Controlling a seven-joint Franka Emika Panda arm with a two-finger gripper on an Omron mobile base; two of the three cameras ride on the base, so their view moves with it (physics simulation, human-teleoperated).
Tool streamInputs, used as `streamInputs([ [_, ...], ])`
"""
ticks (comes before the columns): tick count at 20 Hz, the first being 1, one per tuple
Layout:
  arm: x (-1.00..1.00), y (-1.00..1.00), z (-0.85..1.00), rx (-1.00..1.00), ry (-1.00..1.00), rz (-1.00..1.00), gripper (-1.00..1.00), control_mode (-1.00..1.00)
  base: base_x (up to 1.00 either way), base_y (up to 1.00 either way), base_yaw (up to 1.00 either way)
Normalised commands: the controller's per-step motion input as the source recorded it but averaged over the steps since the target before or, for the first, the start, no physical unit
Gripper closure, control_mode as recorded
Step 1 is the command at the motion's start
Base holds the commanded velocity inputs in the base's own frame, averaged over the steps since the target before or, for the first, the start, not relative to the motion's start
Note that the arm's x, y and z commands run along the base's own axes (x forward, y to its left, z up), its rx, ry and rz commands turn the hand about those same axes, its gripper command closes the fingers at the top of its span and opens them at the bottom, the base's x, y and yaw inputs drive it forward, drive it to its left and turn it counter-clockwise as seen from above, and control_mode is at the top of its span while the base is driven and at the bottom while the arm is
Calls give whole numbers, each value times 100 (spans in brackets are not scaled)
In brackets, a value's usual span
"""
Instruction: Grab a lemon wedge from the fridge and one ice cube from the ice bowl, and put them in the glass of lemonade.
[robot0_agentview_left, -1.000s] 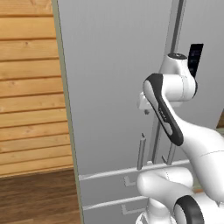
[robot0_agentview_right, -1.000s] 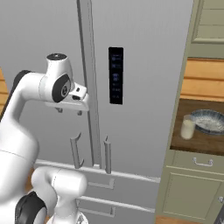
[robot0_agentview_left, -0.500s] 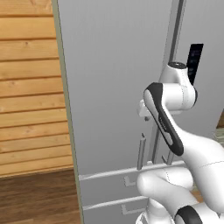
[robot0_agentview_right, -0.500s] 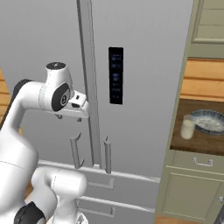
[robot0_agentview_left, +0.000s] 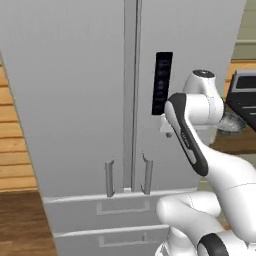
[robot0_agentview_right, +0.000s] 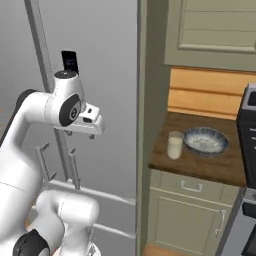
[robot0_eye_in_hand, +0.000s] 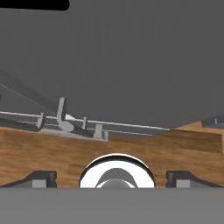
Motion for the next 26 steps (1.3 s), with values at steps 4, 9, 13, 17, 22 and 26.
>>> streamInputs([
  [4, 0, 0, 0, 0, 0, 0, -100, 100, -48, -94, 23],
  [9, 0, 0, 0, 0, 0, 0, -100, 100, -8, -100, 21],
  [13, 0, 0, 0, 0, 0, 0, -100, 100, 34, -100, 22],
  [17, 0, 0, 0, 0, 0, 0, -100, 100, 59, -90, 23],
  [22, 0, 0, 0, 0, 0, 0, -100, 100, 41, -21, 5],
  [26, 0, 0, 0, 0, 0, 0, -100, 100, 36, -22, 5],
])
